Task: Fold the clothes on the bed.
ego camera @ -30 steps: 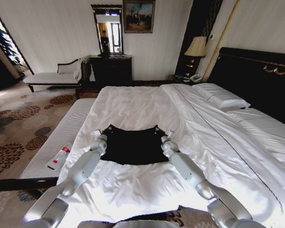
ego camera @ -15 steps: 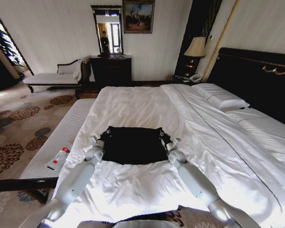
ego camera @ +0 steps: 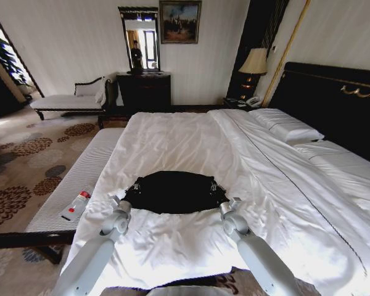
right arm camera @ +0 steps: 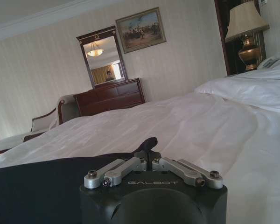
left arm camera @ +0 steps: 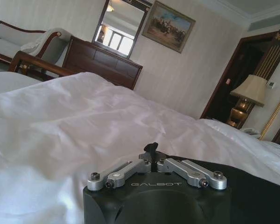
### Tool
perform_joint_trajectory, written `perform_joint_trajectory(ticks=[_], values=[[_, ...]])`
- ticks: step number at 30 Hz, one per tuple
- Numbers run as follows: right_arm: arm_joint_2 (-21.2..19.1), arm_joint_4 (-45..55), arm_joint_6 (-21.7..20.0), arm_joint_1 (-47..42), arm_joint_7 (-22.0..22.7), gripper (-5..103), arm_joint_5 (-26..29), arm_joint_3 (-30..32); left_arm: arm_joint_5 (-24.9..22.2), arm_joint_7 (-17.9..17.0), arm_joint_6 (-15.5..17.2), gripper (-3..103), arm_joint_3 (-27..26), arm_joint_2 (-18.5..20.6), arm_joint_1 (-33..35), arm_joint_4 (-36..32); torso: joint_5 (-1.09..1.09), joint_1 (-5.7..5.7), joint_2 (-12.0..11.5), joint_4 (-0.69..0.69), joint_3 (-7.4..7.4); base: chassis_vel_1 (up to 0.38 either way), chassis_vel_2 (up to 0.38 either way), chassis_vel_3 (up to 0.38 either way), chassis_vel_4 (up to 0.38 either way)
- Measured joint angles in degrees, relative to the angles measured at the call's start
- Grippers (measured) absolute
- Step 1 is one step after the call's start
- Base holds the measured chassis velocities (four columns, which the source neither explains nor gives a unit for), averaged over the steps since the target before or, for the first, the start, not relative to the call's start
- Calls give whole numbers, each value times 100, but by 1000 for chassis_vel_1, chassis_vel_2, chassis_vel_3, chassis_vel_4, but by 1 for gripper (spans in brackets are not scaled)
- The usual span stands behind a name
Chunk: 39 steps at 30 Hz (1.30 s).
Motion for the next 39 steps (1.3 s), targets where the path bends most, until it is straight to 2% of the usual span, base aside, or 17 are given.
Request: perform_joint_trajectory(ticks=[6,18,19,20,22,23,24,26,27,28,29,31,32,33,36,38,39], values=[[122,18,115,-372,-115,0,-328,7,66,4,-20,0,-36,72,145,-32,1,1,0,-1,0,0,0,0,0],[32,49,150,-527,-136,0,-397,33,303,-200,33,0,57,189,575,-390,0,2,0,0,1,0,0,0,0],[15,85,149,-566,-143,0,-400,44,329,-204,37,-2,41,204,626,-414,1,2,-1,0,1,0,0,0,0],[-13,173,146,-683,-171,-1,-431,70,367,-208,41,2,-11,240,739,-467,1,2,-1,0,1,0,0,0,0],[-36,341,143,-921,-204,9,-508,127,419,-198,42,13,-150,309,994,-611,1,2,-1,0,0,0,0,0,0],[-36,341,143,-921,-204,9,-508,127,419,-198,42,13,-150,309,994,-611,1,2,-1,0,0,0,0,0,0],[-53,439,143,-1065,-221,15,-545,171,432,-184,42,13,-240,354,1152,-710,1,2,-1,-1,0,0,0,0,0],[-101,602,159,-1282,-250,25,-589,253,446,-146,37,23,-394,412,1408,-847,1,1,-1,0,0,0,0,0,0],[-101,602,159,-1282,-250,25,-589,253,446,-146,37,23,-394,412,1408,-847,1,1,-1,0,0,0,0,0,0],[-147,707,195,-1414,-275,31,-614,311,457,-114,23,29,-527,443,1577,-944,1,1,-1,0,0,0,0,0,0],[-176,765,221,-1486,-291,31,-636,346,457,-97,18,34,-594,453,1654,-996,2,1,-1,0,0,0,0,0,0],[-267,914,262,-1627,-304,41,-673,428,439,-48,4,45,-840,463,1864,-1163,1,1,-1,-1,0,0,0,0,0],[-267,914,262,-1627,-304,41,-673,428,439,-48,4,45,-840,463,1864,-1163,1,1,-1,-1,0,0,0,0,0],[-284,944,262,-1638,-302,47,-673,440,430,-46,3,45,-878,464,1888,-1193,1,1,-1,-1,0,0,0,0,0],[-483,1198,152,-1530,-162,63,-530,481,489,-54,22,62,-1085,527,1986,-1483,1,1,-1,-1,0,0,0,0,0],[-519,1207,130,-1478,-145,63,-516,475,524,-58,27,62,-1087,547,1990,-1532,1,1,-1,-1,1,0,0,0,0],[-632,1200,86,-1271,-117,69,-506,414,620,-107,62,73,-1048,623,1984,-1702,1,1,-1,0,1,0,0,0,0]])
